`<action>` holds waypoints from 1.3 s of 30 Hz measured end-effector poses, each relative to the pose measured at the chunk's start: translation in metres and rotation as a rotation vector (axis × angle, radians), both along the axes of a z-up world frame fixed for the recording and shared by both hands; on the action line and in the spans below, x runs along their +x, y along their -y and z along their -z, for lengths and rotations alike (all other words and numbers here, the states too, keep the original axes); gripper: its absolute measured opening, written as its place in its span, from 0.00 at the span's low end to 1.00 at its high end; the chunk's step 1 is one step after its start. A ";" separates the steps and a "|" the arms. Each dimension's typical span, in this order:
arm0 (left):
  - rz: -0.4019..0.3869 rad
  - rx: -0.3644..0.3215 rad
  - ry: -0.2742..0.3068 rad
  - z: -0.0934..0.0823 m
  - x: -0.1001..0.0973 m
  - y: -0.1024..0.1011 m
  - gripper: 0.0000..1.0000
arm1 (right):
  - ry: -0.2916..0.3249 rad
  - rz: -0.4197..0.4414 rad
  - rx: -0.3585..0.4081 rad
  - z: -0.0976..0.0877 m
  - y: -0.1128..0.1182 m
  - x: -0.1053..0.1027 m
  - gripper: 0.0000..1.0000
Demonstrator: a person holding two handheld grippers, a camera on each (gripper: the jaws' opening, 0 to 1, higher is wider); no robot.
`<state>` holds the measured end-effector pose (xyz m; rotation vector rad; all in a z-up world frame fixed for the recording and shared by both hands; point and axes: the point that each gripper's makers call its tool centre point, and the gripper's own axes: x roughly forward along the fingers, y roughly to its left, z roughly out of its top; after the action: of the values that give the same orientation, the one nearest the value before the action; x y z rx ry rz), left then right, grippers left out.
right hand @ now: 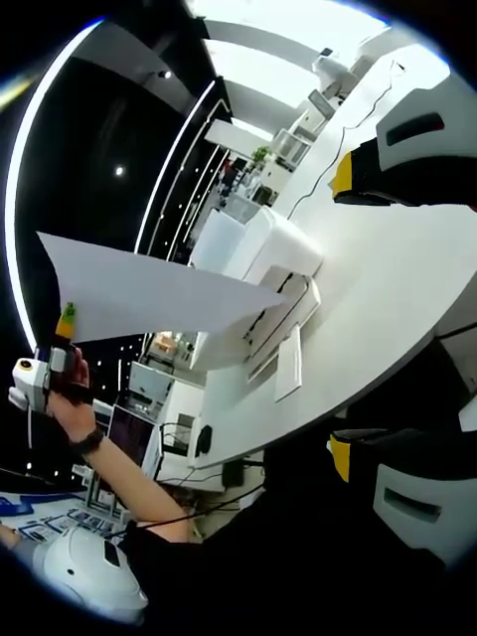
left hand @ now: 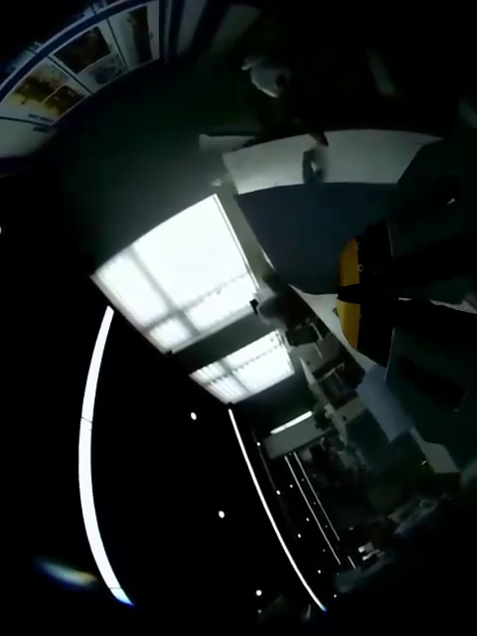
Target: Remove the paper from the printer output slot and place it on top of the printer
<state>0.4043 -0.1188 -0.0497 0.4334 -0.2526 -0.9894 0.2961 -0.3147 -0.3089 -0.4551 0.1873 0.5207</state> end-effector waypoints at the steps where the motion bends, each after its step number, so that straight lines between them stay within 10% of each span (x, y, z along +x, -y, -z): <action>1: 0.000 0.000 -0.002 0.000 0.001 0.000 0.06 | 0.000 0.000 -0.001 0.000 0.000 0.000 0.88; 39: -0.036 0.005 -0.039 0.004 0.028 -0.001 0.06 | -0.004 -0.003 0.001 0.003 -0.001 0.001 0.88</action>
<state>0.4327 -0.1176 -0.0537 0.4211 -0.2066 -0.9626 0.2968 -0.3134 -0.3115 -0.4531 0.1906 0.5244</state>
